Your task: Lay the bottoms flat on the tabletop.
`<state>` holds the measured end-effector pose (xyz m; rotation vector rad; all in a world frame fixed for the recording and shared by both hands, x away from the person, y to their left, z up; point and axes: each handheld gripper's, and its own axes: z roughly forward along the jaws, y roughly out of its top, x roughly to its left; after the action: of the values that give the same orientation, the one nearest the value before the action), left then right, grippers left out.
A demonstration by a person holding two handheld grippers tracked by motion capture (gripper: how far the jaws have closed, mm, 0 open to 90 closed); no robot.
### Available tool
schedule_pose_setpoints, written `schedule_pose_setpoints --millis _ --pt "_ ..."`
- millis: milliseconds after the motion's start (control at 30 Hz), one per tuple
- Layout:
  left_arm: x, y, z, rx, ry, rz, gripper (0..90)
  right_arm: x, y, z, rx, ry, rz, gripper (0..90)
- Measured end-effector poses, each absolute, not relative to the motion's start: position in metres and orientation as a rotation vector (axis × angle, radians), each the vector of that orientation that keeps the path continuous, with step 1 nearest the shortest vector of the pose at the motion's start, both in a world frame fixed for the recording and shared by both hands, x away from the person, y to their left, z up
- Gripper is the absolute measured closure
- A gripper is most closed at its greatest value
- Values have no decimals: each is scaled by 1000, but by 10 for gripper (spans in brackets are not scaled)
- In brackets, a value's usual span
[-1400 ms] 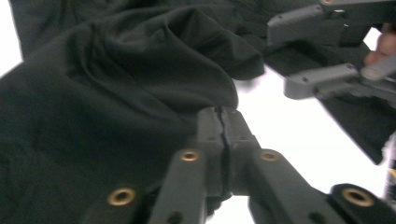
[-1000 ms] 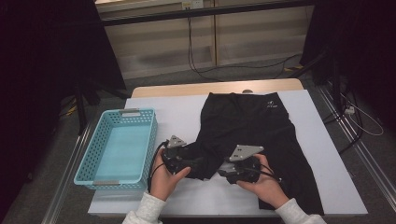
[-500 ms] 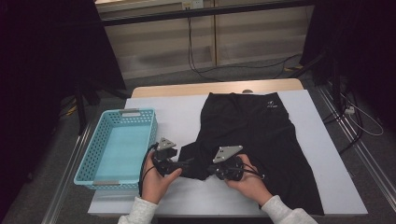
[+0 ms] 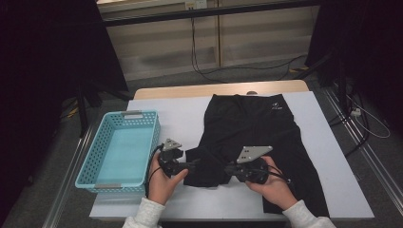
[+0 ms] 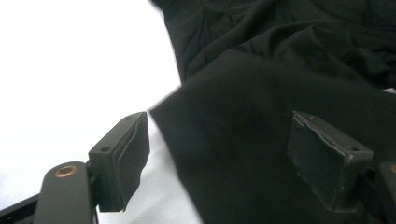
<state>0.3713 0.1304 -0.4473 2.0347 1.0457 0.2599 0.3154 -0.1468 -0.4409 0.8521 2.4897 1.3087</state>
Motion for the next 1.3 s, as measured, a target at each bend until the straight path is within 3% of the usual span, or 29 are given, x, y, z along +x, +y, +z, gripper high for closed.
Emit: schedule_pose_setpoints --millis 367,667,900,1200,1300 --pt "370 134 -453 2060 1097 270 244 317 -144 -449 861 2518 1259 877" --pt "367 136 -459 2083 1103 269 317 320 -136 -455 856 2540 1204 867" --pt "366 137 -459 2087 1108 270 320 318 -139 -451 864 2501 1215 772" --pt "366 138 -460 2099 1104 270 353 311 -153 -441 867 2461 1218 778" --pt "365 137 -460 2097 1104 277 363 309 -151 -442 864 2473 1266 727"
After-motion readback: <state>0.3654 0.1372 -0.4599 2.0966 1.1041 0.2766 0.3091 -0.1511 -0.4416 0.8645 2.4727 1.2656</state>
